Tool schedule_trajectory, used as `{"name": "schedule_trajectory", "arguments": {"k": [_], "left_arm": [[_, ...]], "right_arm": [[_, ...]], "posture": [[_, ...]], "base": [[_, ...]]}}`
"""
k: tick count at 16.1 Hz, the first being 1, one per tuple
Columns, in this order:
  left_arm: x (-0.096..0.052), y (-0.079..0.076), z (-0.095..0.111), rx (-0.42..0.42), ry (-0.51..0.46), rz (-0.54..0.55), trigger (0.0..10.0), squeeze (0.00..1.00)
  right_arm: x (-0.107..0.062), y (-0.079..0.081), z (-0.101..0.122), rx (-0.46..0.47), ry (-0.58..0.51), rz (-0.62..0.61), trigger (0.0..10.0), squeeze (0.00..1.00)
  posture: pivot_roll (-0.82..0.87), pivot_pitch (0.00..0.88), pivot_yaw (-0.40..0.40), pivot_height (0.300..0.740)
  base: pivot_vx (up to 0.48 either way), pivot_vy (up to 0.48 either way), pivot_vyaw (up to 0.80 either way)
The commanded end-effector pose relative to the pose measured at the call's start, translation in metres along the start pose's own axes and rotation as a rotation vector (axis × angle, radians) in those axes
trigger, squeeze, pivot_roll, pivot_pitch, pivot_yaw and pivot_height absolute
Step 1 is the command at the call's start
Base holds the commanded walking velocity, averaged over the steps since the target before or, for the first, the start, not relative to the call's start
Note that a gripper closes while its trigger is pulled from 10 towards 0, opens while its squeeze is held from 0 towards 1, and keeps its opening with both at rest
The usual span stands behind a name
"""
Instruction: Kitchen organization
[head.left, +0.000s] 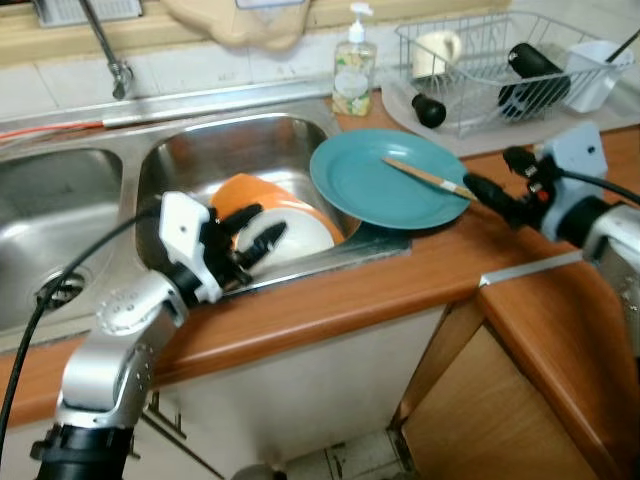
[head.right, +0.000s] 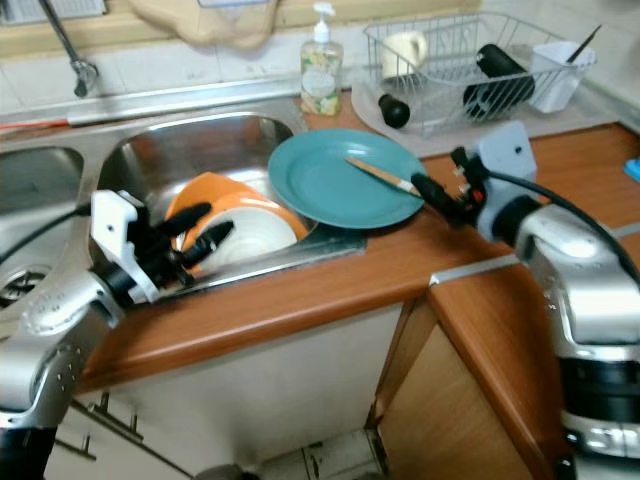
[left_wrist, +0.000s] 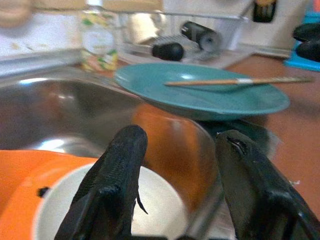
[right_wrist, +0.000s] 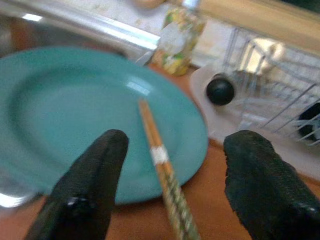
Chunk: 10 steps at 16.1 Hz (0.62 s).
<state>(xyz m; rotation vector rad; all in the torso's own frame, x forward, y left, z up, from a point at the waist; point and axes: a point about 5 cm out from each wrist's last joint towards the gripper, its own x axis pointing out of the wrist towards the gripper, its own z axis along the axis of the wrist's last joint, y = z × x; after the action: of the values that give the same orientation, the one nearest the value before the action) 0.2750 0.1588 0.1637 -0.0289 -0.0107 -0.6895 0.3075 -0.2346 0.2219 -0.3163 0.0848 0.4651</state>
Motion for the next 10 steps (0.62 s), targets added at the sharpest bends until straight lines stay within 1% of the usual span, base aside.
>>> {"name": "schedule_trajectory", "arguments": {"k": [1,2,4,5,7,8,9,10], "left_arm": [[0.000,-0.003,0.002,0.010,0.007,-0.026,10.0,0.00],[-0.001,-0.009,0.000,-0.001,0.027,-0.067,10.0,0.00],[-0.003,-0.017,-0.003,-0.008,0.058,-0.124,10.0,0.00],[-0.005,-0.022,-0.004,-0.018,0.072,-0.166,10.0,0.00],[-0.006,-0.029,-0.005,-0.026,0.088,-0.222,10.0,0.00],[-0.006,-0.030,-0.005,-0.026,0.089,-0.227,10.0,0.00],[-0.005,-0.030,-0.005,-0.021,0.093,-0.224,10.0,0.00],[-0.005,-0.030,-0.005,-0.017,0.095,-0.225,10.0,0.00]], "right_arm": [[-0.001,0.000,0.000,-0.006,0.001,0.025,10.0,1.00],[-0.007,-0.005,-0.003,-0.021,0.031,0.057,10.0,1.00],[-0.013,-0.012,-0.008,-0.043,0.083,0.071,10.0,1.00],[-0.014,-0.015,-0.014,-0.048,0.122,0.086,10.0,0.00],[-0.011,-0.017,-0.020,-0.065,0.150,0.088,10.0,0.00],[-0.010,-0.017,-0.021,-0.066,0.151,0.086,10.0,0.00],[-0.007,-0.015,-0.026,-0.074,0.175,0.097,10.0,0.00],[-0.006,-0.016,-0.029,-0.086,0.188,0.092,8.9,0.00]], "posture": [[-0.05,0.000,0.052,0.740],[-0.05,0.000,0.048,0.740],[-0.05,0.000,0.046,0.740],[-0.05,0.000,0.045,0.740],[-0.05,0.000,0.045,0.740],[-0.05,0.000,0.045,0.740],[-0.05,0.000,0.043,0.740],[-0.05,0.000,0.043,0.740]], "base": [[0.000,0.000,0.00],[0.000,0.000,0.00],[0.000,0.000,0.00],[0.000,0.000,0.00],[0.000,0.000,0.00],[0.000,0.000,0.00],[0.000,0.000,0.00],[0.000,0.000,0.00]]}}
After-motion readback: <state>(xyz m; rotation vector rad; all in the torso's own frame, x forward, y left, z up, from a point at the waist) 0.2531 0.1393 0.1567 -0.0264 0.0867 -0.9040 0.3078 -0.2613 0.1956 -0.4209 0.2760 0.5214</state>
